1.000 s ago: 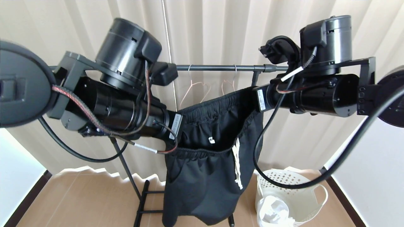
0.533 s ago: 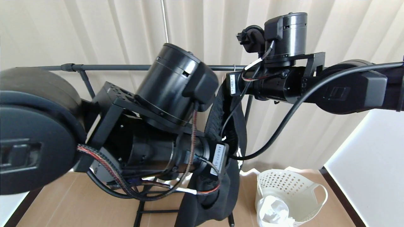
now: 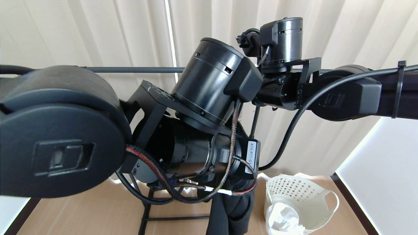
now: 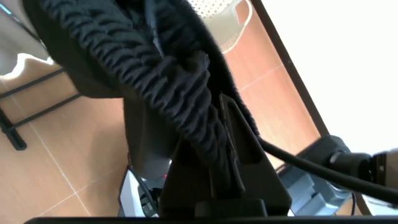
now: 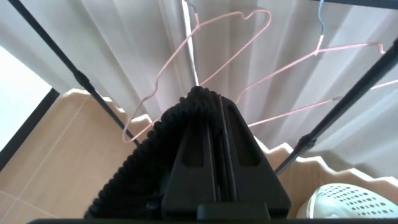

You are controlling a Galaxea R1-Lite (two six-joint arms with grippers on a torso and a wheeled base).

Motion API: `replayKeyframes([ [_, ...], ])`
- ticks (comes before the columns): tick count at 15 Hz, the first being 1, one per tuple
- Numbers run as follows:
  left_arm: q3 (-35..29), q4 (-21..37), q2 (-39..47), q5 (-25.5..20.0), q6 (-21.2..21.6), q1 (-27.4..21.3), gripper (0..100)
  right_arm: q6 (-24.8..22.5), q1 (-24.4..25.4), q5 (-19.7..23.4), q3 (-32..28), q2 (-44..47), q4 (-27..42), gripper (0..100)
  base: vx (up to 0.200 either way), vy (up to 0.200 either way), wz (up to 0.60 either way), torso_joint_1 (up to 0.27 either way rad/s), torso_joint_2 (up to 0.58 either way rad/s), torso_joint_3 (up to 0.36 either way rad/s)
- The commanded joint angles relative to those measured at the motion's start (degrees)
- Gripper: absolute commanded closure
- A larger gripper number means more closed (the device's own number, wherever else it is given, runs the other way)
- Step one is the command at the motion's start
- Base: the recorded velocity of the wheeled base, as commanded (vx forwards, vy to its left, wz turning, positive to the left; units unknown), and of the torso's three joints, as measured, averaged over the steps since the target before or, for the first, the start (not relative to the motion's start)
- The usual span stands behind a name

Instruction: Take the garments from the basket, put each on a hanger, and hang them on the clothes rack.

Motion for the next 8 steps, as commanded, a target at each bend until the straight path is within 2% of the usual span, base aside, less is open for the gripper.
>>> replayKeyframes([
  [1,0.40,0.08,-0.93,0.10,-0.03,1.55,100,0.38,-1.01,-0.05,2.25,-2.80,0.21,100,0.000,0.000,0.00,0.000,0.00,0.000],
  [6,2.95,-0.09,-1.46,2.83,0.49,8.93,100,0.91,-2.24,-1.28,16.49,-14.05,-0.32,100,0.000,0.000,0.00,0.000,0.00,0.000],
  [8,2.42,-0.36,-1.02,2.91,0.93,11.48,100,2.58,-3.65,-2.78,24.14,-18.98,-1.28,100,0.000,0.000,0.00,0.000,0.00,0.000],
])
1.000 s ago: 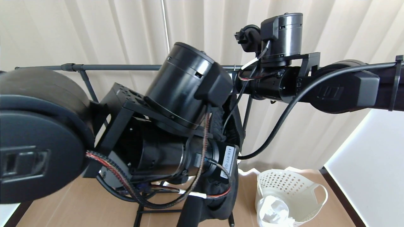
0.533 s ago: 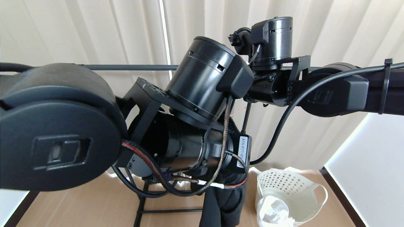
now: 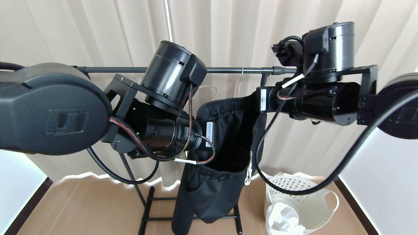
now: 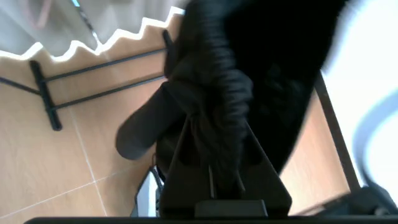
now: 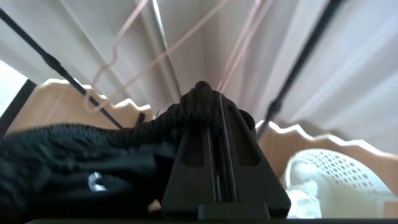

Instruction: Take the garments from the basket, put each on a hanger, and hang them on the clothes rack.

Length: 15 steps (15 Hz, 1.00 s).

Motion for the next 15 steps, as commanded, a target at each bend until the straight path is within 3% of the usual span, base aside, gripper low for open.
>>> replayKeyframes([
  [1,-0.57,-0.02,0.86,0.07,1.03,1.98,100,1.15,-1.28,-0.71,7.32,-7.09,-0.74,100,0.000,0.000,0.00,0.000,0.00,0.000],
  [4,-0.84,-0.63,2.88,2.27,3.57,3.83,100,3.18,-1.45,-2.03,12.07,-7.79,-3.03,100,0.000,0.000,0.00,0.000,0.00,0.000],
  [7,-1.54,-4.59,5.25,2.97,4.28,3.74,100,2.12,-1.45,-2.29,12.16,-7.97,-3.91,100,0.000,0.000,0.00,0.000,0.00,0.000],
  [14,-0.92,-4.94,5.34,3.59,5.16,3.56,100,1.86,-1.45,-2.29,12.42,-8.76,-3.91,100,0.000,0.000,0.00,0.000,0.00,0.000],
  [15,-0.66,-4.76,4.64,3.59,5.16,3.56,0,1.86,-1.54,-2.29,12.42,-8.76,-3.91,100,0.000,0.000,0.00,0.000,0.00,0.000],
])
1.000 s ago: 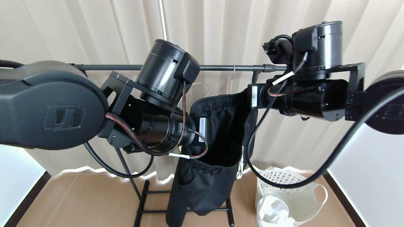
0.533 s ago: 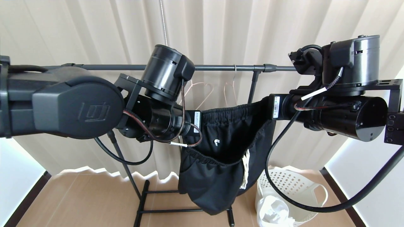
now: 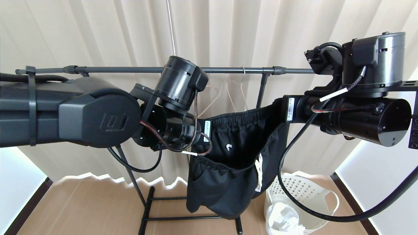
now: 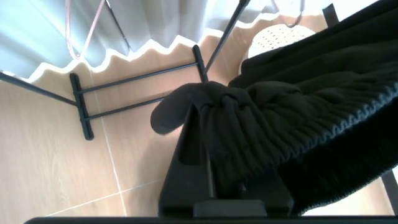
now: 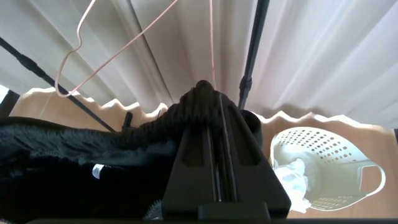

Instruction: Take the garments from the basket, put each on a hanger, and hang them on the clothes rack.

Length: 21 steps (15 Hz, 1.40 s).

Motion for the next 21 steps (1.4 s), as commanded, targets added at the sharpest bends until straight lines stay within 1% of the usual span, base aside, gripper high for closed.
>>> replayKeyframes([
  [1,1.03,0.10,-1.26,0.03,0.05,-0.08,0,0.02,-0.48,-0.01,0.05,-0.07,-0.04,100,0.000,0.000,0.00,0.000,0.00,0.000],
  [4,2.97,0.10,-3.02,-0.06,0.05,-0.08,0,0.10,-0.74,-0.10,0.13,0.29,-0.04,100,0.000,0.000,0.00,0.000,0.00,0.000],
  [6,4.28,0.10,-4.60,0.12,-0.04,0.18,0,-0.16,-2.59,-0.89,0.48,1.34,-0.22,100,0.000,0.000,0.00,0.000,0.00,0.000],
  [8,4.64,0.19,-6.01,0.12,0.14,0.71,0,-1.30,-3.12,-2.74,1.01,1.34,-0.39,100,0.000,0.000,0.00,0.000,0.00,0.000],
  [10,4.81,0.19,-6.45,0.38,1.63,2.11,0,-3.24,-3.29,-3.09,1.98,0.73,-0.39,100,0.000,0.000,0.00,0.000,0.00,0.000],
  [11,5.34,0.01,-6.62,0.82,4.27,4.57,0,-5.26,-3.73,-3.09,3.30,-0.42,-0.48,100,0.000,0.000,0.00,0.000,0.00,0.000],
  [12,5.34,-0.07,-6.62,0.82,5.06,5.37,0,-6.31,-3.73,-3.09,4.00,-0.94,-0.48,100,0.000,0.000,0.00,0.000,0.00,0.000],
  [13,5.16,-0.16,-6.27,0.82,6.99,7.21,0,-10.09,-3.91,-2.91,6.11,-2.79,-0.57,100,0.000,0.000,0.00,0.000,0.00,0.000],
  [14,4.90,-0.34,-5.92,0.82,8.49,8.44,0,-12.38,-3.91,-2.74,7.78,-4.20,-0.57,100,0.000,0.000,0.00,0.000,0.00,0.000],
  [15,4.81,-0.34,-5.83,0.73,9.28,8.79,0,-13.52,-3.91,-2.65,8.40,-4.90,-0.57,100,0.000,0.000,0.00,0.000,0.00,0.000],
  [16,4.46,-1.92,-4.25,0.64,11.04,9.50,0,-17.65,-3.91,-2.39,10.77,-7.10,-0.57,100,0.000,0.000,0.00,0.000,0.00,0.000],
  [17,4.02,-4.29,-2.67,0.73,11.83,9.76,0,-20.11,-3.82,-2.21,12.35,-8.59,-0.66,100,0.000,0.000,0.00,0.000,0.00,0.000],
  [18,3.76,-5.26,-1.96,0.73,12.18,9.85,0,-20.99,-3.73,-1.95,12.88,-9.21,-0.66,100,0.000,0.000,0.00,0.000,0.00,0.000],
  [19,2.97,-6.49,-0.73,0.73,12.88,10.02,0,-22.48,-3.64,-1.07,13.67,-10.44,-0.66,100,0.000,0.000,0.00,0.000,0.00,0.000],
  [20,0.42,-7.46,2.17,0.73,14.11,10.99,0,-24.42,-3.64,1.13,14.46,-12.55,-0.57,100,0.000,0.000,0.00,0.000,0.00,0.000],
  [21,-3.45,-7.72,5.95,0.73,14.11,11.69,0,-25.12,-3.47,2.71,15.34,-14.04,-0.57,100,0.000,0.000,0.00,0.000,0.00,0.000],
])
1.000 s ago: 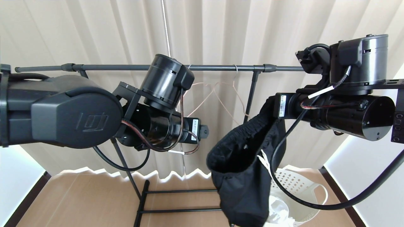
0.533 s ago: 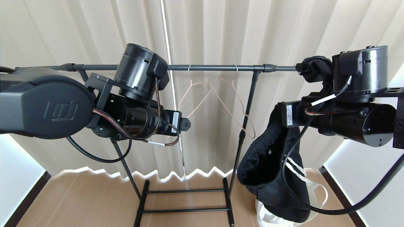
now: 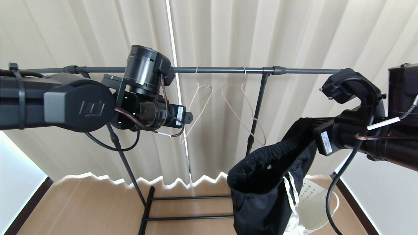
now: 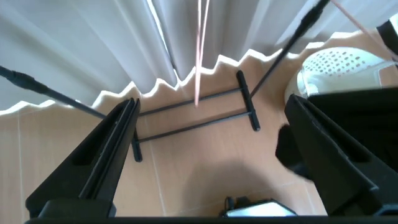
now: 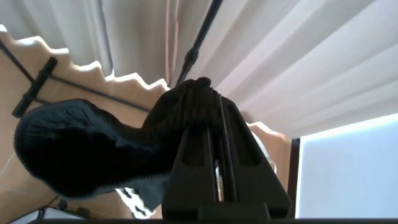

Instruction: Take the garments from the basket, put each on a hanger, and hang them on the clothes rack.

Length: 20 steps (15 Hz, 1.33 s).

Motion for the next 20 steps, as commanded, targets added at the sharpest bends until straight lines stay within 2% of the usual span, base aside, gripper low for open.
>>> replayKeyframes([
  [1,-6.77,-0.41,8.19,0.10,0.40,1.46,0,-0.63,0.78,1.05,1.31,-3.57,0.00,100,0.000,0.000,0.00,0.000,0.00,0.000],
  [6,-22.42,-0.41,21.64,0.36,0.31,2.61,0,-1.34,3.33,1.05,1.22,-3.57,-0.08,100,0.000,0.000,0.00,0.000,0.00,0.000],
  [8,-30.50,-0.41,27.96,0.98,-0.22,3.49,0,-1.51,3.94,1.14,1.13,-2.61,-1.14,100,0.000,0.000,0.00,0.000,0.00,0.000],
  [9,-30.57,-0.67,29.90,1.59,-0.74,3.66,0,-1.86,4.21,1.05,1.40,-2.17,-2.46,100,0.000,0.000,0.00,0.000,0.00,0.000],
  [11,-30.57,-7.17,33.59,1.95,-0.74,4.19,0,-3.09,4.21,0.96,2.63,-0.76,-6.06,100,0.000,0.000,0.00,0.000,0.00,0.000],
  [13,-30.57,-10.78,34.73,2.03,-0.92,5.16,0,-3.80,4.38,0.96,3.07,0.12,-7.12,100,0.000,0.000,0.00,0.000,0.00,0.000],
  [20,-30.57,-11.31,34.38,3.35,-1.80,5.86,0,-3.80,4.91,0.78,3.33,0.12,-7.20,100,0.000,0.000,0.00,0.000,0.00,0.000],
])
